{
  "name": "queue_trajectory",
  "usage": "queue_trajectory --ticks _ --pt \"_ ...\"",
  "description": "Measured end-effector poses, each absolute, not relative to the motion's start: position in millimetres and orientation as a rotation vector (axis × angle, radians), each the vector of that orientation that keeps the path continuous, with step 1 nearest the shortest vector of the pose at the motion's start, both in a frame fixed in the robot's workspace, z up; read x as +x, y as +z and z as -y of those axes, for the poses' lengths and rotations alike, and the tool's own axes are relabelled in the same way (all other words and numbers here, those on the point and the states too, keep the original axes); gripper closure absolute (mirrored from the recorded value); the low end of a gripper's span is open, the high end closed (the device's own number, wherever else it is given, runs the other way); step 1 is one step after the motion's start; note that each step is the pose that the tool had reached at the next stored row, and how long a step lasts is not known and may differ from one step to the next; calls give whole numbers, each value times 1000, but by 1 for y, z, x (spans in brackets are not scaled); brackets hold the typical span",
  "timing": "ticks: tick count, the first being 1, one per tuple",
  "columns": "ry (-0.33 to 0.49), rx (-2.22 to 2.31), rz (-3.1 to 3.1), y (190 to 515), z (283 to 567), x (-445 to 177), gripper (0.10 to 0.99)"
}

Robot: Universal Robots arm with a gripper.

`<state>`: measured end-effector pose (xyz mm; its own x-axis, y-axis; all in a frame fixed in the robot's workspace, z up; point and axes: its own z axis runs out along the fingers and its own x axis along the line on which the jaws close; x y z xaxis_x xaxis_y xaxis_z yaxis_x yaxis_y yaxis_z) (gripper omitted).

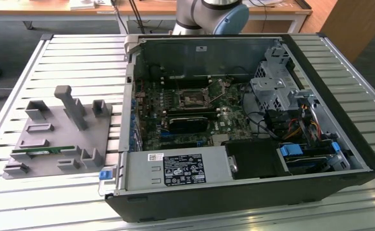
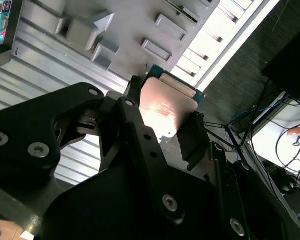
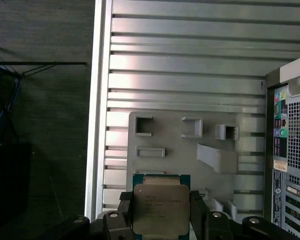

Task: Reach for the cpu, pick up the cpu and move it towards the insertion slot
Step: 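Pick up the cpu and move it towards the insertion slot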

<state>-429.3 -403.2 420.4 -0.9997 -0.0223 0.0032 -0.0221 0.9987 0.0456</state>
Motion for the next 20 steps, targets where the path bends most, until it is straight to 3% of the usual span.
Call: queue_trajectory --ticks 20 --pt "-72 35 3137 420 403 -404 545"
